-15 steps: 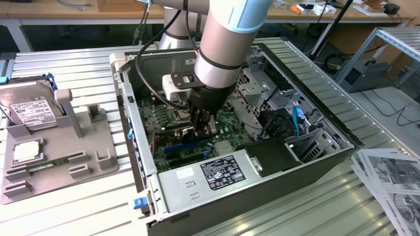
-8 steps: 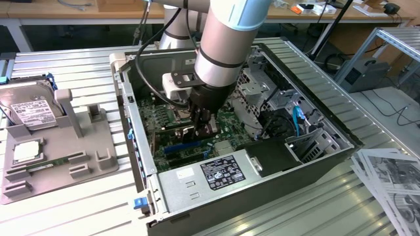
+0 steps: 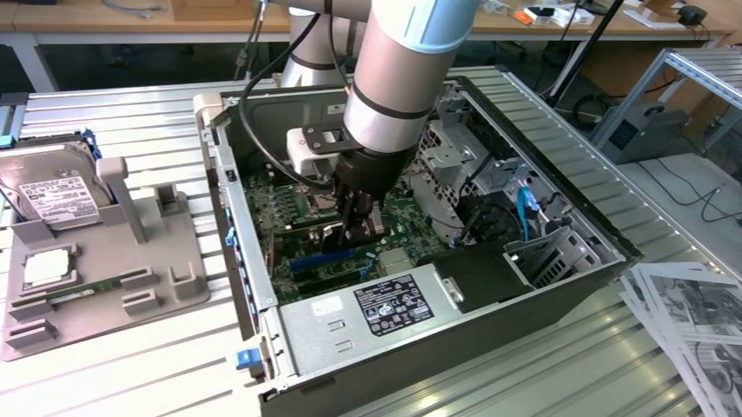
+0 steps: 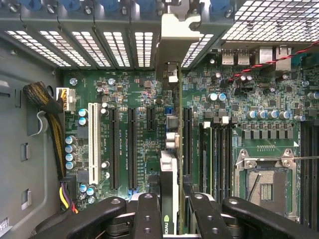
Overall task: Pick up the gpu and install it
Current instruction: 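Insert the gpu into the slot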
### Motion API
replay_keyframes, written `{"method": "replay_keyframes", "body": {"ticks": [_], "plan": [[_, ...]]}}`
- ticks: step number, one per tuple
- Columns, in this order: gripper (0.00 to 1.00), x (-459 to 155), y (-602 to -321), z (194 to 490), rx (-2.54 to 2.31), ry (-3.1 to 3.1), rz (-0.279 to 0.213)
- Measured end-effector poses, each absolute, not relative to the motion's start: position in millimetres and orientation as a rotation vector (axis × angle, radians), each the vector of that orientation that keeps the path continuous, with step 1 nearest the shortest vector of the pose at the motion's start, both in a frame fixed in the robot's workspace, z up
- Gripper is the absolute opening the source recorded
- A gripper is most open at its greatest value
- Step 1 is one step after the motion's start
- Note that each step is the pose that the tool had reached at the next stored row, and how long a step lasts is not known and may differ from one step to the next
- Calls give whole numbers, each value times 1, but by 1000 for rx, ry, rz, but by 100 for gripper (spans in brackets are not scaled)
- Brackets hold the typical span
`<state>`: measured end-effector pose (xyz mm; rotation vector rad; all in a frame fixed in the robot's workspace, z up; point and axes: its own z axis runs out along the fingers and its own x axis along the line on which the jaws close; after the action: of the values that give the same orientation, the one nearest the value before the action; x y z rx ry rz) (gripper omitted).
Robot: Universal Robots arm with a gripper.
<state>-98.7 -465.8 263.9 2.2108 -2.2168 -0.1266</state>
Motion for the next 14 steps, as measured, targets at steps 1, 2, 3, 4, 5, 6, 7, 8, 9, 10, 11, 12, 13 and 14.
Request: {"method": "replay_keyframes", "body": {"ticks": [1,2,3,4,5,6,7,8,9,10,11,12,13,14], "plan": [[27,-99,-466,264,2211,-2217,-127],[27,-99,-466,264,2211,-2217,-127],[27,-99,-466,264,2211,-2217,-127],[27,-99,-466,264,2211,-2217,-127],[27,-99,-466,264,2211,-2217,-127],[27,-99,-466,264,2211,-2217,-127],[27,-99,-466,264,2211,-2217,-127],[27,-99,-466,264,2211,-2217,-127],[27,-99,-466,264,2211,-2217,-127],[27,-99,-466,264,2210,-2217,-127],[27,-99,-466,264,2202,-2225,-127],[27,-99,-466,264,2200,-2228,-127],[27,-99,-466,264,2200,-2228,-127],[27,-99,-466,264,2200,-2228,-127]]}}
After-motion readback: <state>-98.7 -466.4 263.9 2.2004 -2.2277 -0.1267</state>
